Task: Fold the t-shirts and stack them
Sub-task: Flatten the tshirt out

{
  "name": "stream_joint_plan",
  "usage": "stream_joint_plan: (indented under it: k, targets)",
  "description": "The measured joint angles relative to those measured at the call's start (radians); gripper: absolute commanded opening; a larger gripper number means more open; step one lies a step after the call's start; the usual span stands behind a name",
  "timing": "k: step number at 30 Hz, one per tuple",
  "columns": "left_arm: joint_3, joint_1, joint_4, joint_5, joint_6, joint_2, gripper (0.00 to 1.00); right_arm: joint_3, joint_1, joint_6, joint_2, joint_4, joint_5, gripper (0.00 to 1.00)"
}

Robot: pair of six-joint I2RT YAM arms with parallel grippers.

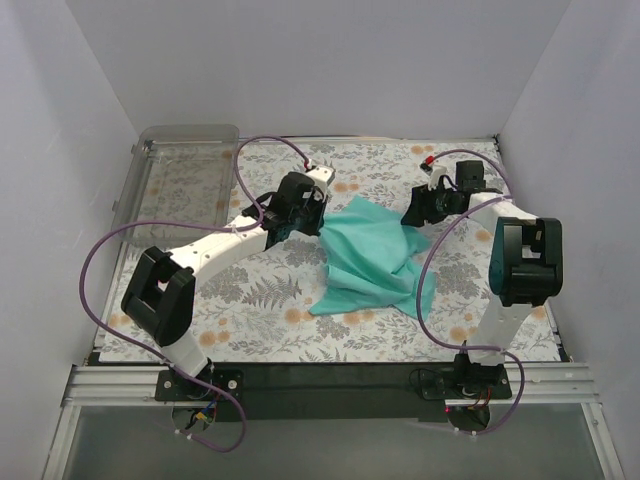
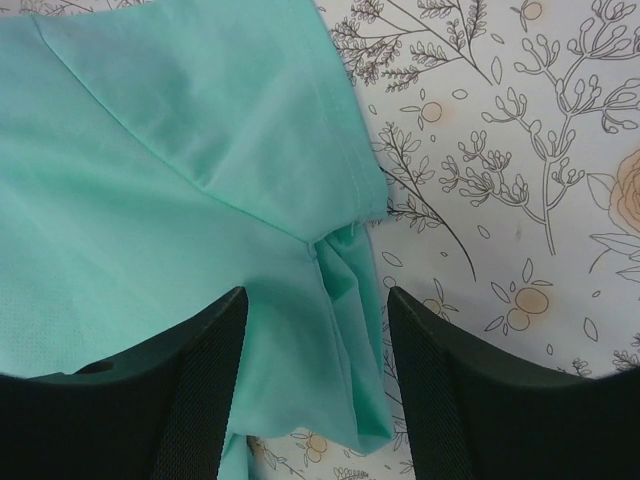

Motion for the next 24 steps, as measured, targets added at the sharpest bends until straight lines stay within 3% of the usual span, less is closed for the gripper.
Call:
stream_joint_plan:
  k: [2, 4, 5, 7, 15, 24]
  targets:
    - [0.008, 0.016, -0.009, 0.002, 0.003, 0.000, 0.00, 0.000, 0.006, -0.002, 0.011, -0.004, 0.000, 0.48]
    - [0.021, 0.033, -0.014, 0.004, 0.006, 0.000, 0.00, 0.000, 0.015, -0.007, 0.019, -0.007, 0.000, 0.31]
    - [0.029, 0.042, -0.016, 0.004, 0.006, 0.000, 0.00, 0.000, 0.020, -0.009, 0.026, -0.012, -0.002, 0.12]
    - [0.043, 0.054, -0.020, 0.004, 0.008, 0.000, 0.00, 0.000, 0.030, -0.008, 0.037, -0.027, -0.007, 0.01]
    - [0.089, 0.083, -0.050, 0.004, 0.011, -0.031, 0.00, 0.001, 0.044, -0.018, -0.035, -0.072, -0.068, 0.01]
    - [0.228, 0.090, -0.087, -0.022, 0.040, -0.154, 0.00, 0.097, 0.044, -0.090, -0.451, -0.104, -0.243, 0.01]
